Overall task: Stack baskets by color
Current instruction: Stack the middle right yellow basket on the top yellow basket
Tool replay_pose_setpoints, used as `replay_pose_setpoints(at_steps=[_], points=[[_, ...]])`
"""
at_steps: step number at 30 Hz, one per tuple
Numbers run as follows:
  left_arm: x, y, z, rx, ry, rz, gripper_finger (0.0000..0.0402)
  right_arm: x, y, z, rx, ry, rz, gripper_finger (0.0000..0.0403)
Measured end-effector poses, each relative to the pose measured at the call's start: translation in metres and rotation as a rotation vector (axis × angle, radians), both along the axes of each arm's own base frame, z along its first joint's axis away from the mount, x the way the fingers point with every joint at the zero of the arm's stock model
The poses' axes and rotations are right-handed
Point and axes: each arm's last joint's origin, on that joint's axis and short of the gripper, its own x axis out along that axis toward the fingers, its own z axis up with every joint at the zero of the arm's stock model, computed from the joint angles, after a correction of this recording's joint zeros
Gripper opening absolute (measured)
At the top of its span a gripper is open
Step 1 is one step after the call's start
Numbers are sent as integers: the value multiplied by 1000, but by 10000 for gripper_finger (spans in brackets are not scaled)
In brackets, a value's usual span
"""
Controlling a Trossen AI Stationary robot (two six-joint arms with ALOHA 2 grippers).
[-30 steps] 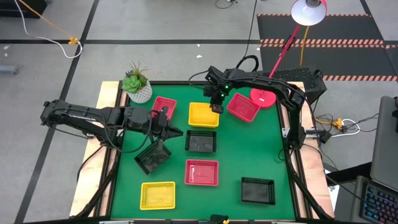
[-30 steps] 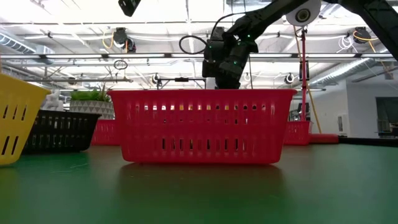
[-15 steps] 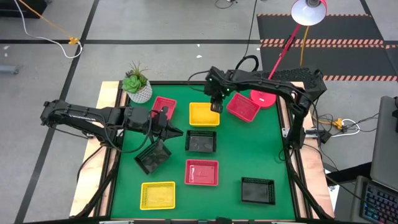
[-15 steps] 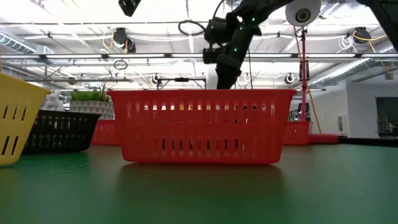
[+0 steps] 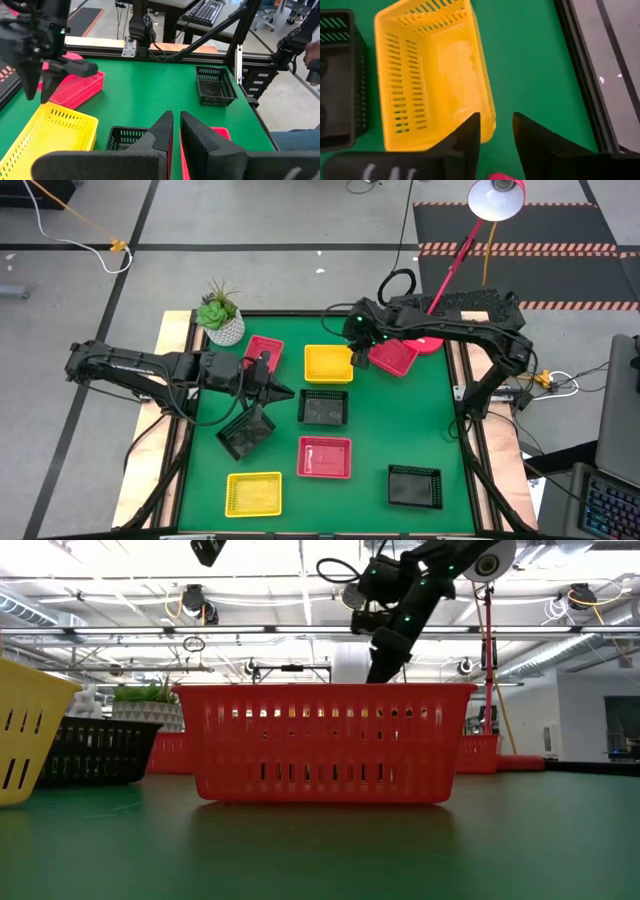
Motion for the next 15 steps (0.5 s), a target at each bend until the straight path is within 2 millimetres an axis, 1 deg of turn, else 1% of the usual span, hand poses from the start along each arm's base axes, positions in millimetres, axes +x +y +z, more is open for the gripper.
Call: replay_pose_setpoints(at_steps=[2, 5, 8, 11, 15], points=[[0, 0, 0, 0, 0, 0, 35, -4, 2, 0, 2, -10, -4, 81], [0, 0, 0, 0, -2, 0, 35, -6, 3, -6, 3, -12, -3, 59], [0, 0, 1, 0, -8, 3, 35, -6, 3, -11, -2, -33, -8, 50], [1, 0, 2, -3, -21, 3, 35, -2, 4, -13, -22, -85, -8, 59], [1, 0, 2, -4, -22, 4, 35, -1, 6, -13, -29, -88, 0, 92]])
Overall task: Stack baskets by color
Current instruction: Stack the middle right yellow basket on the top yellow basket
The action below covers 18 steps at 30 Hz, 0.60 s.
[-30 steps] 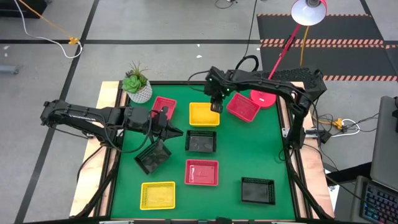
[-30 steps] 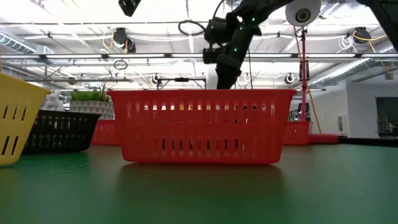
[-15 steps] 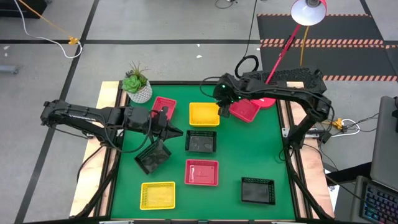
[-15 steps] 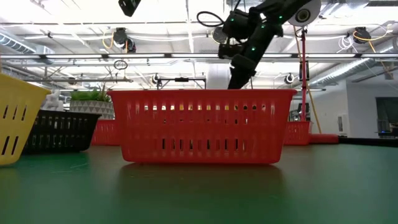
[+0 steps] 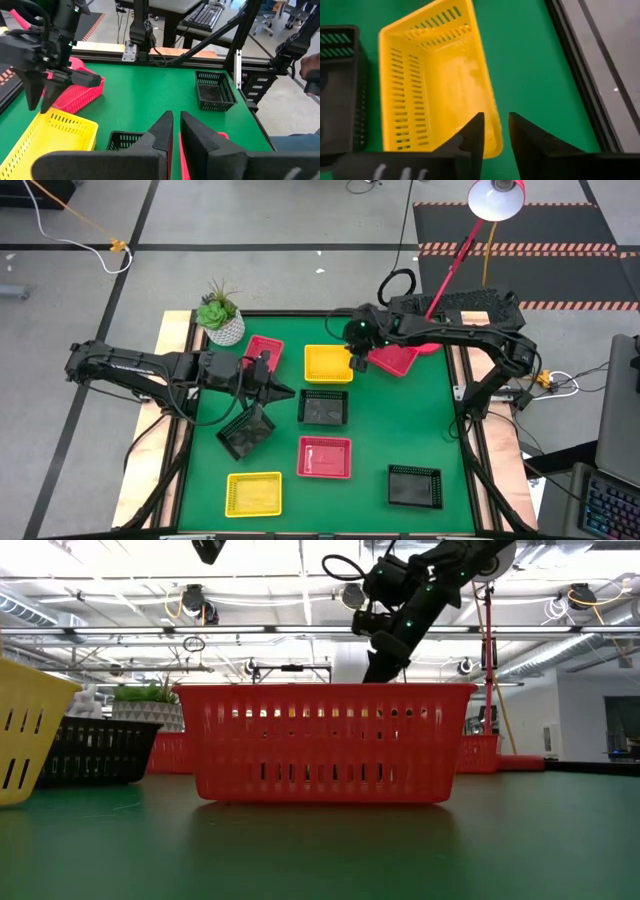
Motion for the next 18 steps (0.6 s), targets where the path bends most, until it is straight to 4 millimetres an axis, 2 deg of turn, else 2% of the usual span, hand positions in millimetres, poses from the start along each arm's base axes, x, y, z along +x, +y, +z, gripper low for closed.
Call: replay_pose_setpoints(at_steps=[4, 9, 12, 18], points=[[0, 0, 0, 2, 4, -1, 35, 0, 3, -1, -3, 24, 8, 117], [0, 0, 0, 3, 3, -1, 35, -1, 3, -6, -62, 52, -11, 118], [0, 0, 0, 2, 3, -1, 35, -1, 3, -9, -69, 34, -14, 102], [0, 0, 0, 0, -3, 0, 35, 0, 2, -12, -66, 39, -10, 44]])
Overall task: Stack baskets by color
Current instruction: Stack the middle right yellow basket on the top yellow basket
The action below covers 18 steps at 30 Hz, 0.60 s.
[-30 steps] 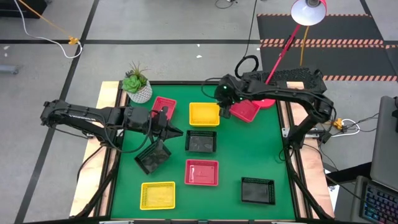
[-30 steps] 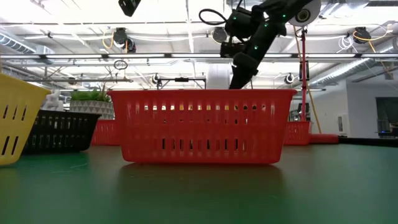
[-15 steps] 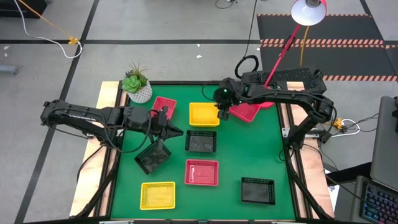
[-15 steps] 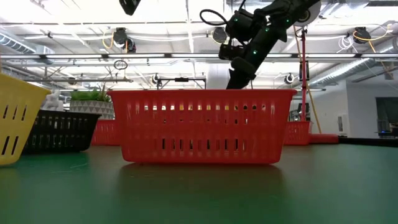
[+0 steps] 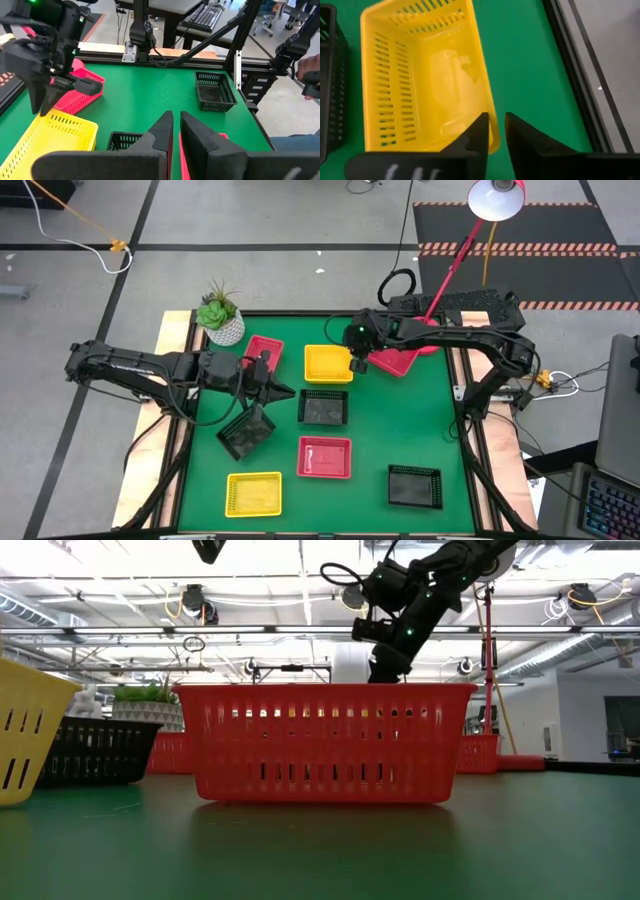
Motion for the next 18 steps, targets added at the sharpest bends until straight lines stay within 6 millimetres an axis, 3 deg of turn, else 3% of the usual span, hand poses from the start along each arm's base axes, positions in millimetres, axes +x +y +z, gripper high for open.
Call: replay_pose_setpoints(at_steps=[4, 18], points=[[0, 0, 0, 0, 0, 0, 35, -1, 1, 0, 5, 12, 7, 24], [0, 0, 0, -2, 0, 1, 35, 0, 0, 1, 4, -7, -6, 8]])
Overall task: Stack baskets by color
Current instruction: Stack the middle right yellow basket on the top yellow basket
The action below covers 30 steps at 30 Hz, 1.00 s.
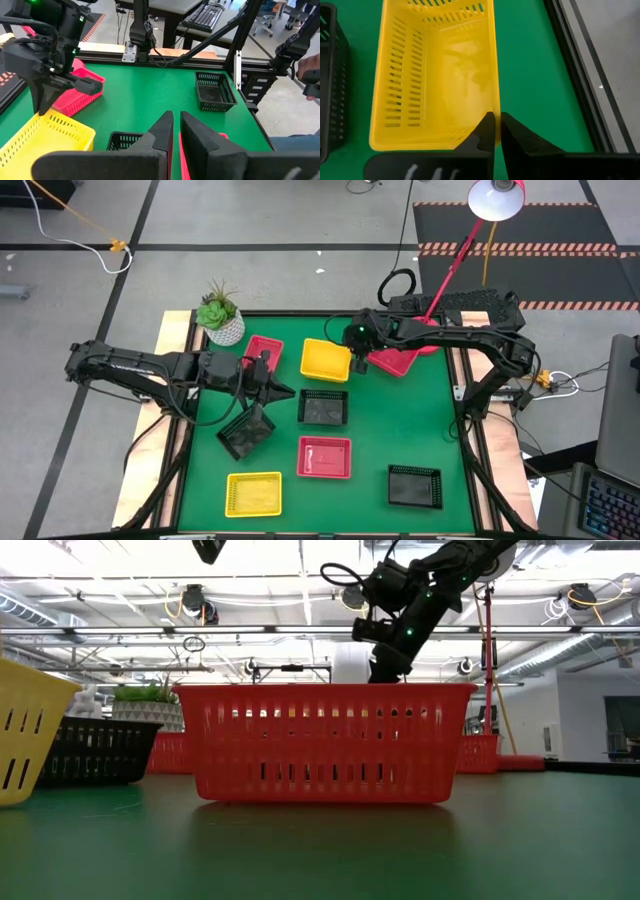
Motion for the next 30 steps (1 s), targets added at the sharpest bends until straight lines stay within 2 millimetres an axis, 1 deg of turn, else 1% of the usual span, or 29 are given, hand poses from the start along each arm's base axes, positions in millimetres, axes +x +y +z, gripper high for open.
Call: replay_pose_setpoints(at_steps=[2, 6, 11, 14, 18, 24, 30], points=[[0, 0, 0, 0, 0, 0, 35, -1, 0, 1, 10, -11, -6, 5], [0, 0, 0, 0, 0, 0, 35, -3, -3, 7, 90, -73, 0, 5], [0, 0, 0, 4, -1, -1, 35, -10, -8, 15, 107, -104, -39, 3], [0, 0, 0, 4, -4, -2, 35, -14, -12, 19, 183, -150, -31, 2], [1, 0, 2, 3, -20, -2, 35, -20, -23, 20, 324, -210, -32, 2], [1, 0, 3, 1, -28, -1, 35, -31, -41, 21, 427, -262, -24, 2], [1, 0, 3, 0, -30, -1, 35, -39, -52, 24, 526, -323, 31, 2]])
